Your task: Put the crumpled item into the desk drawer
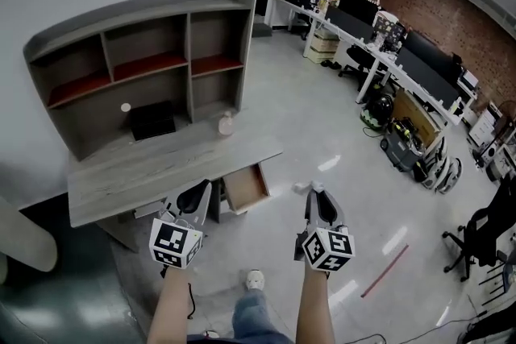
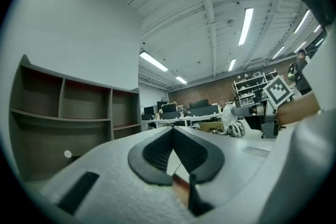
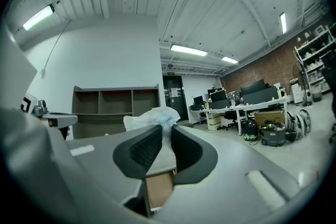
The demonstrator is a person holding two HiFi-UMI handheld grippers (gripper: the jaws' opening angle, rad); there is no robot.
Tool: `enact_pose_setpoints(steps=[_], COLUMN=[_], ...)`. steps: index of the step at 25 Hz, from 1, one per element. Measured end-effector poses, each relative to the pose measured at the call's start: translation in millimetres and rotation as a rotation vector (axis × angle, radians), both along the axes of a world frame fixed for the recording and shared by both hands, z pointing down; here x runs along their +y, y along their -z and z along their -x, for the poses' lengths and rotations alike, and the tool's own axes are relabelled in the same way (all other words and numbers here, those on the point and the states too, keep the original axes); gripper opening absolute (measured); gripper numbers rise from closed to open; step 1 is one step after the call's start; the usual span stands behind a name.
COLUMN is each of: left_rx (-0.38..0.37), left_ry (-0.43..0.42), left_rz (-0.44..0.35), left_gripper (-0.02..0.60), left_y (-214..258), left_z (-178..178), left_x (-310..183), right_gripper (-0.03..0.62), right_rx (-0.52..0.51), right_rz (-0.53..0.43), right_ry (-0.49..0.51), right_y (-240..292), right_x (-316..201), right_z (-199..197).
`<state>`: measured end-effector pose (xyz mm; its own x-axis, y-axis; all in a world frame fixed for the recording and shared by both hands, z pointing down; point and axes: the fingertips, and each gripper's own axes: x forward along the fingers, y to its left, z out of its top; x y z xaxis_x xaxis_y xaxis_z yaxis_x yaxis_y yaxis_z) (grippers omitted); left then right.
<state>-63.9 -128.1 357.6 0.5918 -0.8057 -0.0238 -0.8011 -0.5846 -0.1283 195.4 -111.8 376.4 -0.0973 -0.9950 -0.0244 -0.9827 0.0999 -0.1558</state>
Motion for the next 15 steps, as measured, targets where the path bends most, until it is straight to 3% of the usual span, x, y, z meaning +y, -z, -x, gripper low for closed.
enact_pose_setpoints(steps=[9,15], left_rx=[-0.005,-0.034], left_ry=[0.174,0.303], left_rz=[0.045,0.008], left_gripper=[0.003,0.003], left_y=[-24.7,-29.1], left_z=[-26.4,-18.8], left_x=[-129.1,-161.8], right_gripper=[0.069,0.069], right_rx=[0.023,0.004], right_rz=[0.043,0.089], right_ry=[0.14,0.234], right_y=[-11.8,-42.8], right_x=[-166.5,-230.6], right_z=[-41.9,-35.6])
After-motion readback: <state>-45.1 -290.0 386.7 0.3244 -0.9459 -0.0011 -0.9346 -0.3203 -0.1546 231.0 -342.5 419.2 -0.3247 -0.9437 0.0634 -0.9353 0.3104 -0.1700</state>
